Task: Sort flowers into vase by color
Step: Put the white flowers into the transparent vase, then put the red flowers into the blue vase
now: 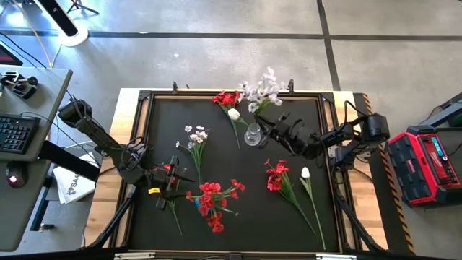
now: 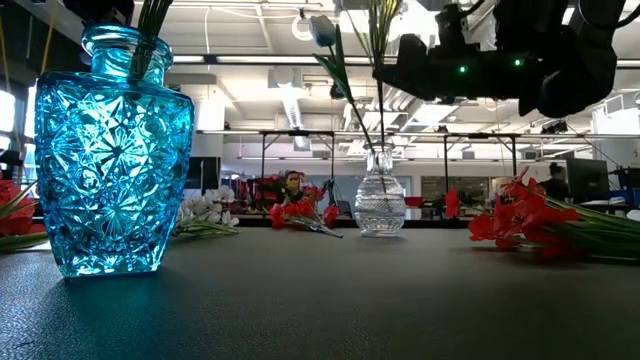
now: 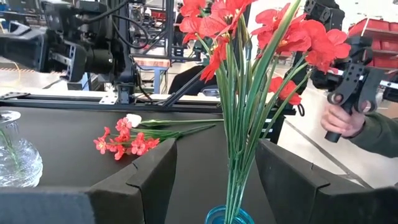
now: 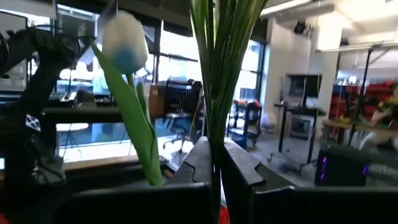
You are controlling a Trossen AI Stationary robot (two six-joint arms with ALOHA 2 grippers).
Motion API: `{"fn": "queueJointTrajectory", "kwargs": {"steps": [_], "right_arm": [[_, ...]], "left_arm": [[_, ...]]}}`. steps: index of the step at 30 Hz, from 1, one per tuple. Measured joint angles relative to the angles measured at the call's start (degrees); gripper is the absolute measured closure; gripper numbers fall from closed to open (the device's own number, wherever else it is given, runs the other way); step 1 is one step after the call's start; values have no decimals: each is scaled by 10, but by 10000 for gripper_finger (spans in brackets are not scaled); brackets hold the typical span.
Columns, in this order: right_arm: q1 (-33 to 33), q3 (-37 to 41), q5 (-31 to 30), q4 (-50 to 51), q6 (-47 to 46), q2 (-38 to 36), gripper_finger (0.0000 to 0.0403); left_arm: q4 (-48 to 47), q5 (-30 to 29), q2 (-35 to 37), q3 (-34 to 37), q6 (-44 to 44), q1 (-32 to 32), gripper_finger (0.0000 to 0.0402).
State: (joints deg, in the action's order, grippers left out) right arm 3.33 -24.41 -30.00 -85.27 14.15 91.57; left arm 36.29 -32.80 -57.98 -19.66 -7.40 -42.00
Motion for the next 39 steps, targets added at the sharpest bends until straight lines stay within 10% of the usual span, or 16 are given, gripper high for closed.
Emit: {"fn": "queueJointTrajectory", "kwargs": {"steps": [11, 22, 39], "right_arm": [[5, 0, 1, 49, -32, 0, 394], [-7, 0, -6, 82, -32, 0, 240], [-216, -3, -327, 204, 40, -126, 194]], "left_arm": [[0, 0, 0, 0, 0, 0, 197], [0, 0, 0, 0, 0, 0, 197], [-2, -7, 0, 0, 0, 0, 197]]}}
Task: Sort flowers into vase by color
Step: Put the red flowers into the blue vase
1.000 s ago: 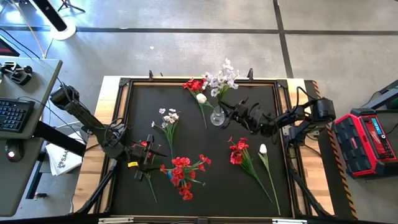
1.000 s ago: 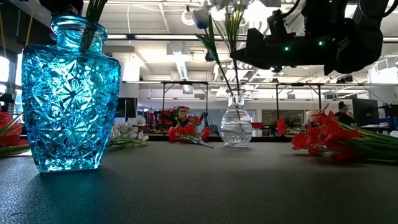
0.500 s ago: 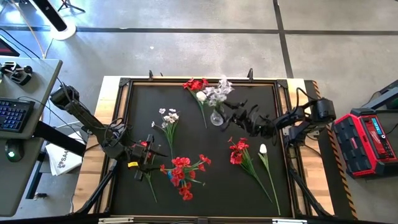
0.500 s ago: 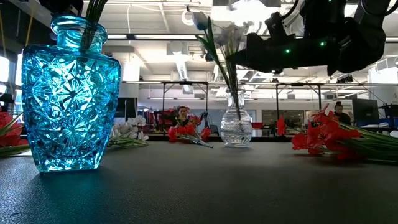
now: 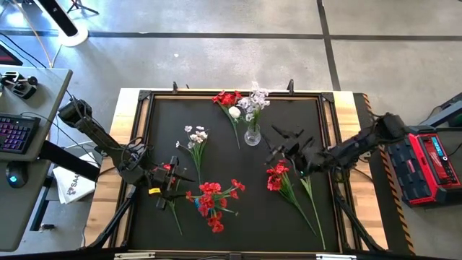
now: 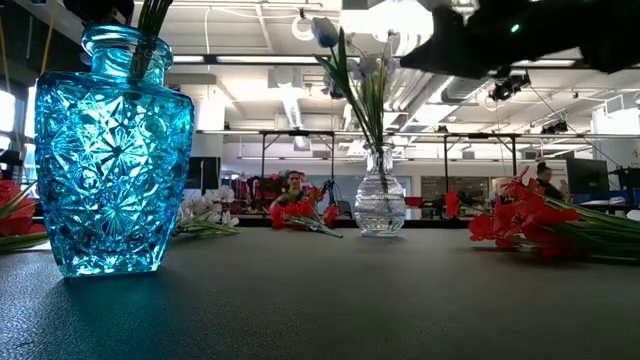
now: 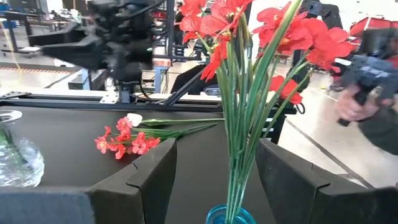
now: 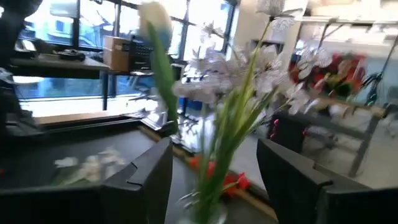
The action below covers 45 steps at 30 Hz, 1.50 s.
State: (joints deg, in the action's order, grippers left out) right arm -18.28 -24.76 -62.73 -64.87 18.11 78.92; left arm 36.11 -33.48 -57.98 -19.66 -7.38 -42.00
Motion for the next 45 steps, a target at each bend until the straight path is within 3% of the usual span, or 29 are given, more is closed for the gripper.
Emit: {"fn": "queueJointTrajectory", "kwargs": {"steps": [7, 12, 15, 19, 22, 26, 31, 34, 40, 45], "right_arm": [[-123, -51, 2, 231, -207, -33, 194], [-170, -98, 64, 364, -365, -10, 194], [-181, -119, 80, 388, -382, 17, 194], [-183, -136, 83, 390, -342, 52, 194], [-181, -139, 82, 391, -330, 75, 194], [-177, -139, 81, 391, -326, 101, 194], [-176, -139, 81, 390, -301, 132, 195], [-176, -138, 77, 390, -285, 149, 195], [-173, -138, 78, 389, -283, 160, 195], [-175, -138, 84, 387, -282, 160, 195]], "left_arm": [[-30, -115, 0, -2, -39, 0, 197], [-213, -153, 0, -78, -150, 2, 201], [-397, -131, 0, -177, -255, 9, 208], [-665, -37, -15, -294, -451, 15, 222], [-772, 45, -37, -331, -601, 9, 234], [-785, 116, -84, -328, -765, -19, 246], [-749, 101, -179, -328, -891, -59, 251], [-753, 152, -225, -327, -970, -52, 246], [-760, 268, -255, -327, -1030, -52, 209], [-798, 263, -265, -327, -1113, -75, 162]]}}
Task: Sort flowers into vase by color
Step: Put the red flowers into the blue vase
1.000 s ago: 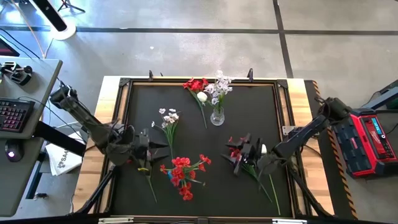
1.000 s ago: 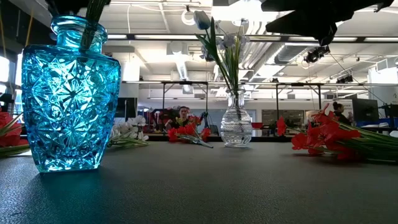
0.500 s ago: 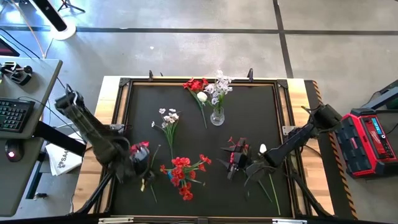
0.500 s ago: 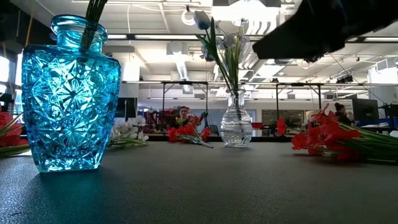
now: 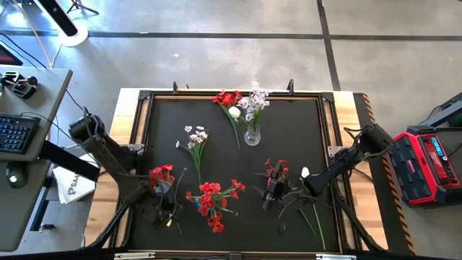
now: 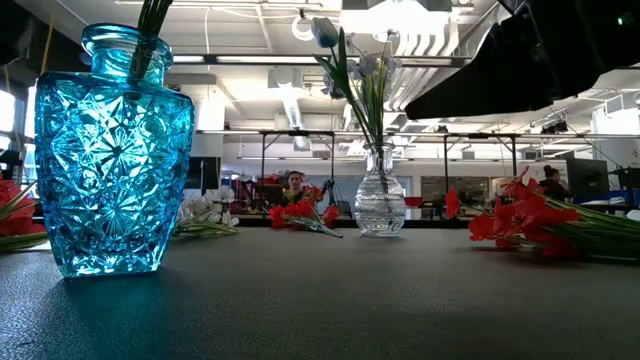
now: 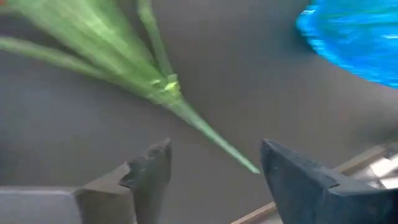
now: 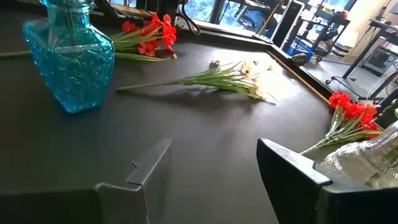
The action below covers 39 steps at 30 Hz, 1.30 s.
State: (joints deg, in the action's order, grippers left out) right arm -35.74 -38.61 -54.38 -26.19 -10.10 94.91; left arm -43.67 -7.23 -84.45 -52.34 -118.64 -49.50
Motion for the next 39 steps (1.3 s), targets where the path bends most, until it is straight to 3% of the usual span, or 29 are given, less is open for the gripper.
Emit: {"fn": "queueJointTrajectory", "kwargs": {"steps": [5, 9, 19, 25, 36, 39], "right_arm": [[0, 0, 50, -4, -3, 0, 195], [-4, 0, 102, -15, -3, 0, 195], [-53, 0, 100, -23, -3, 0, 195], [-68, 0, 87, -23, -6, 0, 195], [-106, 0, 81, -78, 18, 0, 195], [-119, 0, 58, -93, 26, -1, 195]], "left_arm": [[-35, -28, -30, 0, -64, -17, 125], [-58, -40, -65, 0, -95, -11, 120], [-69, 6, -114, 0, -56, 34, 130], [-66, 1, -113, 0, -25, 52, 184], [-64, 1, -113, 0, -16, 46, 346], [-76, -23, -113, 0, -9, 37, 386]]}}
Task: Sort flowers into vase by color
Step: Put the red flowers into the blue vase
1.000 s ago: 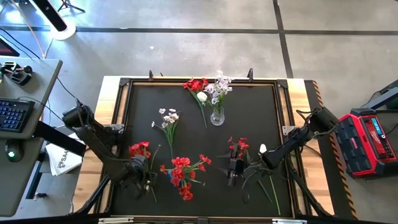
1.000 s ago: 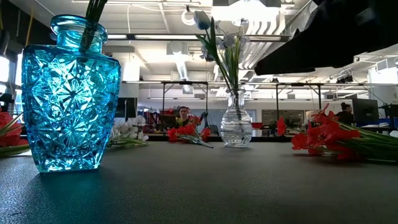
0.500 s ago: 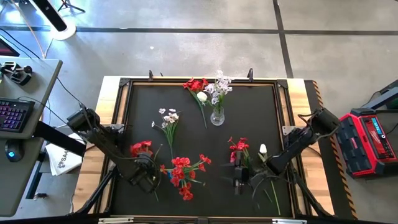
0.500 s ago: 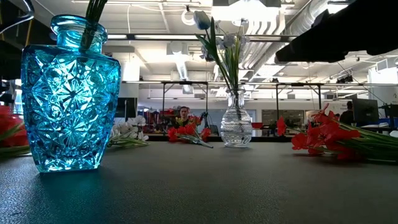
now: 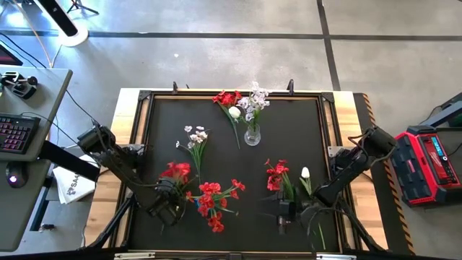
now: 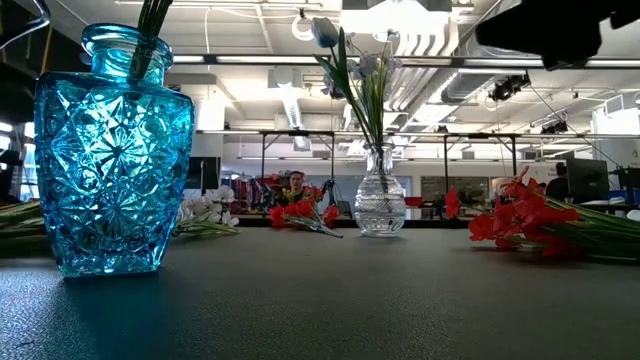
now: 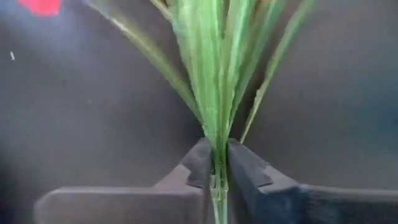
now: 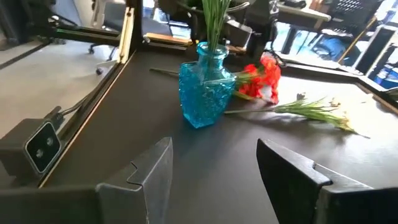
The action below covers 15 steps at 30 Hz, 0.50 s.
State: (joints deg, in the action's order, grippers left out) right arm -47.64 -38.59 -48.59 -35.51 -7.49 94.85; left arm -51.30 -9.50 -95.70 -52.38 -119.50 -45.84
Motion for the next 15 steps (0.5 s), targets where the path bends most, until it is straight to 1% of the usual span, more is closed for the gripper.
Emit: {"fn": "queueJointTrajectory", "kwargs": {"steps": [2, 4, 7, 10, 13, 15], "right_arm": [[-9, 0, -20, 1, 0, -1, 195], [-18, 0, -37, 1, -1, -4, 195], [-27, 0, -64, 0, -1, -11, 195], [-31, 0, -84, -4, -1, -18, 195], [-25, 0, -90, -23, 0, -25, 195], [-20, 0, -90, -34, 0, -32, 195]], "left_arm": [[-18, -33, 3, 0, -13, -10, 394], [-32, -78, 11, 0, -28, -22, 393], [-39, -168, 35, 0, -34, -43, 394], [-67, -260, 75, 0, -21, -64, 398], [-115, -390, 117, 0, -12, -91, 398], [-144, -505, 142, 0, 18, -109, 398]]}}
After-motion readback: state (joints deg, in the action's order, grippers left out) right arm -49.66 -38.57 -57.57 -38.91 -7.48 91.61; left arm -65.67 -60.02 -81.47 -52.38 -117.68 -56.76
